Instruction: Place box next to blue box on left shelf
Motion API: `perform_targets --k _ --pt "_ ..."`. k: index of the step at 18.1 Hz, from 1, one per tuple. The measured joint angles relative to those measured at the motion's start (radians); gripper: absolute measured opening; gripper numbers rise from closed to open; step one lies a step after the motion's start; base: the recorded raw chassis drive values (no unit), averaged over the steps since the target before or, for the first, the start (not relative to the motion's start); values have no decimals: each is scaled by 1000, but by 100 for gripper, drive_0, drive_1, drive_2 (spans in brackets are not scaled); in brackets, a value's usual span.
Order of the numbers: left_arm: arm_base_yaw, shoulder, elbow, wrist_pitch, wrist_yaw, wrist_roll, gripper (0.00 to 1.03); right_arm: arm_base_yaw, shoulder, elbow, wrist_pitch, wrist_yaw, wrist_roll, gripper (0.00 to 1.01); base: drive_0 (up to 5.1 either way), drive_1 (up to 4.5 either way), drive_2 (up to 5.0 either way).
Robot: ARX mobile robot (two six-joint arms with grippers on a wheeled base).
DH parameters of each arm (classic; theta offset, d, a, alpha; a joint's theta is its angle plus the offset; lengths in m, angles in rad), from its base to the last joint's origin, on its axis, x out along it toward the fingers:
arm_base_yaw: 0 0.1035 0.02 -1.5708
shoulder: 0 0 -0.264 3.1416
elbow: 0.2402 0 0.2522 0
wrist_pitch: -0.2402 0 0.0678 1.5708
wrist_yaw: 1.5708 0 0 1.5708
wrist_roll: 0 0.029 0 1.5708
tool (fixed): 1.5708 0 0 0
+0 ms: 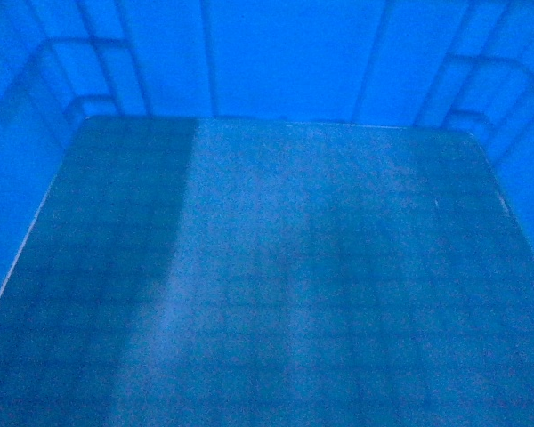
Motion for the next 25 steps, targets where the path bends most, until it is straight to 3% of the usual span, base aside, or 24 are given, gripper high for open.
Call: perform_targets --k 14,20,25 --pt "0 0 0 1 0 0 9 0 0 0 0 0 0 10 -142 -142 -142" --pt "-1 -3 0 -4 -1 0 9 0 -1 0 -6 3 -2 10 0 0 0" --pt "-1 -3 0 0 -1 0 9 0 -1 0 0 3 -2 10 -10 390 -409"
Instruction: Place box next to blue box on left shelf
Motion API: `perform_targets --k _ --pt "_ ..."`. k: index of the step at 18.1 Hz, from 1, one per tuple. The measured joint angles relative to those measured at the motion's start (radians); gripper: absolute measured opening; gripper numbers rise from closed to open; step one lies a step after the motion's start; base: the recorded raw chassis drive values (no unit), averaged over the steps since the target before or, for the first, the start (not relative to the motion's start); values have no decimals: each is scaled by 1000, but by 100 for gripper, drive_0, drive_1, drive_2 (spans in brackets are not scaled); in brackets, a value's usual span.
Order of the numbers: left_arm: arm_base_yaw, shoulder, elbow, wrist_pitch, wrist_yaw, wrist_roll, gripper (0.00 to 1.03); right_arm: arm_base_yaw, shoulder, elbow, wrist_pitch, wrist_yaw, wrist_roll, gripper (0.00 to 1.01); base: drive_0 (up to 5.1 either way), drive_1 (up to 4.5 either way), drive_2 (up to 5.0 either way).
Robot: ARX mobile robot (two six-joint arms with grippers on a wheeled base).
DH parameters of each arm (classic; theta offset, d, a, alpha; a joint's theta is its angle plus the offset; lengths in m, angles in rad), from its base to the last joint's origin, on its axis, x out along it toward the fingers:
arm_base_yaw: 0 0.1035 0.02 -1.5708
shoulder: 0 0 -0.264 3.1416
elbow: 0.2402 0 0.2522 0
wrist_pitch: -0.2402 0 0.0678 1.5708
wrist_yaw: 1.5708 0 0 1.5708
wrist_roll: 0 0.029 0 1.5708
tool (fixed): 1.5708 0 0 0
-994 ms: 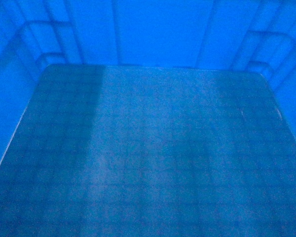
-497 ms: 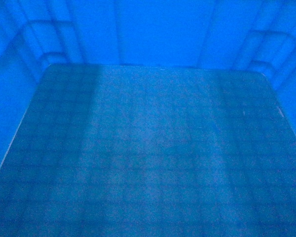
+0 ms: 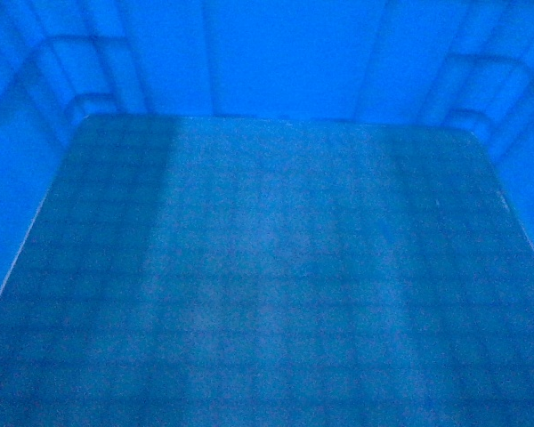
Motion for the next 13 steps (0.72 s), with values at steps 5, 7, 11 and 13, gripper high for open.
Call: perform_targets --k 5,7,11,13 --pt "0 3 0 1 1 0 9 0 1 0 -1 0 0 10 -12 387 -410" --pt "0 2 0 3 0 0 9 0 0 0 5 0 0 10 -12 387 -410" --pt "0 2 0 -1 -2 0 9 0 5 0 1 -2 0 10 -12 387 -410" --pt "0 2 0 -1 -2 0 9 0 5 0 1 -2 0 10 -12 387 -410"
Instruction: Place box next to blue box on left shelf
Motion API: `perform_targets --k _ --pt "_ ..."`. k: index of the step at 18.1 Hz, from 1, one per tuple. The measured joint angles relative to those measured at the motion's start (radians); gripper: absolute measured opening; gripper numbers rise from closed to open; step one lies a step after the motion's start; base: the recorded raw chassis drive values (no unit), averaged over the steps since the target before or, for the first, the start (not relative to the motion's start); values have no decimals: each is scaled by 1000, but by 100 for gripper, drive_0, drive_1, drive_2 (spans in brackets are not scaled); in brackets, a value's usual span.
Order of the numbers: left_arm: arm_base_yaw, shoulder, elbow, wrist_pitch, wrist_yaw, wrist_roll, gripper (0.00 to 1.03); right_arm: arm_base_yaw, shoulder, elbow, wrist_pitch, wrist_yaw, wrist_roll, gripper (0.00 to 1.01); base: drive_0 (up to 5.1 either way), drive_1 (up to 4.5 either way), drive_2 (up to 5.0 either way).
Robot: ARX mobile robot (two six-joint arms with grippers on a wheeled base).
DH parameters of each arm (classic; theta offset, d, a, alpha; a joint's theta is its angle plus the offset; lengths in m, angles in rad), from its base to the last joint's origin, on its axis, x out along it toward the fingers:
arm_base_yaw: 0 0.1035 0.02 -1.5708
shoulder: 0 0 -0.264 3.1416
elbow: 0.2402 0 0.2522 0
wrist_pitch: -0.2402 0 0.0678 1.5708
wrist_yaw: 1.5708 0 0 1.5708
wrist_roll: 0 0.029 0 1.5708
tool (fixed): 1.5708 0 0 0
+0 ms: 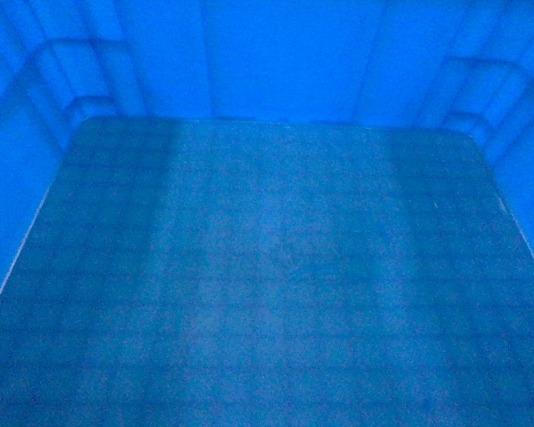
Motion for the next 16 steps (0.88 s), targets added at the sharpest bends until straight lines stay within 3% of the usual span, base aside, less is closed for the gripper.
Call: perform_targets --k 16 --pt "0 1 0 2 0 0 9 -1 1 0 3 2 -1 10 278 235 -492"
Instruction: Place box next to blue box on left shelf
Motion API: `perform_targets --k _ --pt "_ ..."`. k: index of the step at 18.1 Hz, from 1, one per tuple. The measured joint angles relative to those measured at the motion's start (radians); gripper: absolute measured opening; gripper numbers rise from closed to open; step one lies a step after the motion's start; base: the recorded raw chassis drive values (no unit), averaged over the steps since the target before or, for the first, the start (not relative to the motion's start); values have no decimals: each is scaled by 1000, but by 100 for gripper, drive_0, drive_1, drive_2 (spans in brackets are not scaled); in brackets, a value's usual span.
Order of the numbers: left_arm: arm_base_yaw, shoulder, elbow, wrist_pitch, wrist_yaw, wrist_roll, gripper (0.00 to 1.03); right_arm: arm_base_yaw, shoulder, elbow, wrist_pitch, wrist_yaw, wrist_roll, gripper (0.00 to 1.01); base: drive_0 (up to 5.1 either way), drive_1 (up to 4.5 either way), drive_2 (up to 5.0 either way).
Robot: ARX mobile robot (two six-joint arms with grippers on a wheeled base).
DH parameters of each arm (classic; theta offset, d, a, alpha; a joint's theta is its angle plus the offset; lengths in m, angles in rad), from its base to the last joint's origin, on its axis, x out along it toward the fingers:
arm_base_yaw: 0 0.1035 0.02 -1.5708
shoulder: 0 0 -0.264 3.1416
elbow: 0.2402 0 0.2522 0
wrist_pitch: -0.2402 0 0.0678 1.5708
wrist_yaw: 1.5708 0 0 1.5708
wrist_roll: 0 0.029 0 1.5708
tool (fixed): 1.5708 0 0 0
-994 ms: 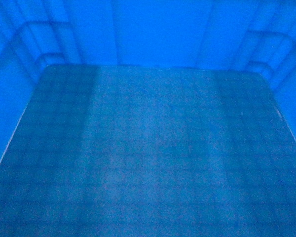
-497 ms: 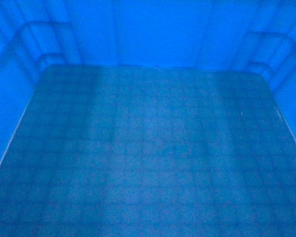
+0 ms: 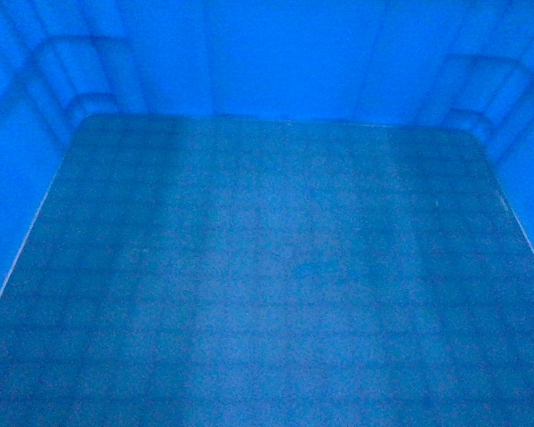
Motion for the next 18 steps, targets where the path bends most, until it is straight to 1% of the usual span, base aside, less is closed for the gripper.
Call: perform_targets --k 18 --pt "-1 0 0 0 1 -1 9 0 -4 0 -3 2 -2 10 337 153 -487"
